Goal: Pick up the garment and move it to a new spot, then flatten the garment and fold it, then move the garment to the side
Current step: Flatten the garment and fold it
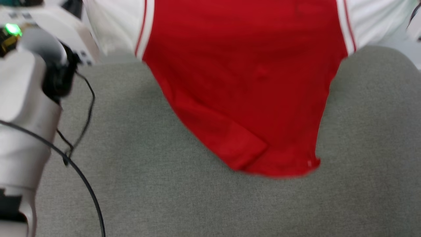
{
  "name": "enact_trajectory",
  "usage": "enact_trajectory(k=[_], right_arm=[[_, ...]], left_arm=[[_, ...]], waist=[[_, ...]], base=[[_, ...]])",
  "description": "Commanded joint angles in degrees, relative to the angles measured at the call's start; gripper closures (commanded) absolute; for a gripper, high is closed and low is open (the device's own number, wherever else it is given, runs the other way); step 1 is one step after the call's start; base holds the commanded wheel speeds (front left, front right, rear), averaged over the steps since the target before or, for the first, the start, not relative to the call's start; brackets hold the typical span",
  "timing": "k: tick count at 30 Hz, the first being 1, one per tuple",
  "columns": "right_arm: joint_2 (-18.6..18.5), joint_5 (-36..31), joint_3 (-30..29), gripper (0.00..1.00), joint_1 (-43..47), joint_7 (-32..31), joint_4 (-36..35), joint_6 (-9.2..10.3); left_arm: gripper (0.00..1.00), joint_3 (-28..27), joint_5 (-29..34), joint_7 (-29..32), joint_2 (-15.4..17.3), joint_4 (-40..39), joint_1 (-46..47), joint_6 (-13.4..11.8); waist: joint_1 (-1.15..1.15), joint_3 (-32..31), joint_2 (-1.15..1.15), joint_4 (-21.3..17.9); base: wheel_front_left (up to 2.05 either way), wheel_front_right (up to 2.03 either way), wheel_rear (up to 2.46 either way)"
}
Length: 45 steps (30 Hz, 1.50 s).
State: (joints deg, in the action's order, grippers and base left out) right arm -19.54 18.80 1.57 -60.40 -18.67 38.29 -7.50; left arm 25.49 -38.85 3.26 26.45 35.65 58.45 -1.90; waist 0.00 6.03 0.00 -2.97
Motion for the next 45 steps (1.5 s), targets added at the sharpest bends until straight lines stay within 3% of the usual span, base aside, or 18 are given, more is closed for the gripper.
enact_trajectory(k=[1, 14, 23, 28, 33, 41, 45], right_arm=[[-0.15, -0.79, -0.31, 1.0, -2.25, 0.76, 0.7, 0.02], [1.09, -8.07, -4.17, 1.0, -28.66, 9.96, 5.29, 0.03], [2.98, -9.49, -2.94, 1.0, -35.4, 13.32, 10.6, 0.03], [3.47, -8.97, -0.45, 1.0, -35.21, 15.23, 13.67, 0.02], [3.74, -8.4, 5.38, 1.0, -30.88, 16.39, 16.36, 0.03], [4.85, -1.68, 13.38, 1.0, -14.91, 17.82, 18.1, 0.03], [4.61, 2.86, 15.36, 1.0, -4.64, 18.71, 17.12, 0.03]], left_arm=[[1.0, -0.49, 0.3, -1.25, 0.04, 0.73, 2.33, 0.35], [1.0, -3.07, 4.7, -9.43, 0.83, 6.38, 30.77, 0.34], [1.0, -2.56, 4.99, -10.8, 0.06, 11.5, 36.63, 1.31], [1.0, -2.77, 3.66, -12.45, -1.1, 14.97, 34.62, 2.68], [1.0, -2.9, 2.04, -14.18, -2.33, 18.48, 29.78, 4.35], [1.0, -2.8, 0.32, -17.7, -3.73, 20.16, 13.36, 6.38], [1.0, -2.8, 0.82, -18.41, -4.03, 17.43, 2.34, 6.04]], waist=[[0.0, 1.95, 0.0, -0.37], [0.0, 19.27, 0.0, -0.96], [0.0, 27.69, 0.0, -0.41], [0.0, 29.83, 0.0, 0.03], [0.0, 27.85, 0.0, 0.0], [0.0, 18.9, 0.0, -0.28], [0.0, 13.72, 0.0, -0.38]], base=[[0.0, 0.0, 0.0], [0.0, 0.0, 0.0], [0.0, 0.0, 0.0], [0.0, 0.0, 0.0], [0.0, 0.0, 0.0], [0.0, 0.0, 0.0], [0.0, 0.0, 0.0]])
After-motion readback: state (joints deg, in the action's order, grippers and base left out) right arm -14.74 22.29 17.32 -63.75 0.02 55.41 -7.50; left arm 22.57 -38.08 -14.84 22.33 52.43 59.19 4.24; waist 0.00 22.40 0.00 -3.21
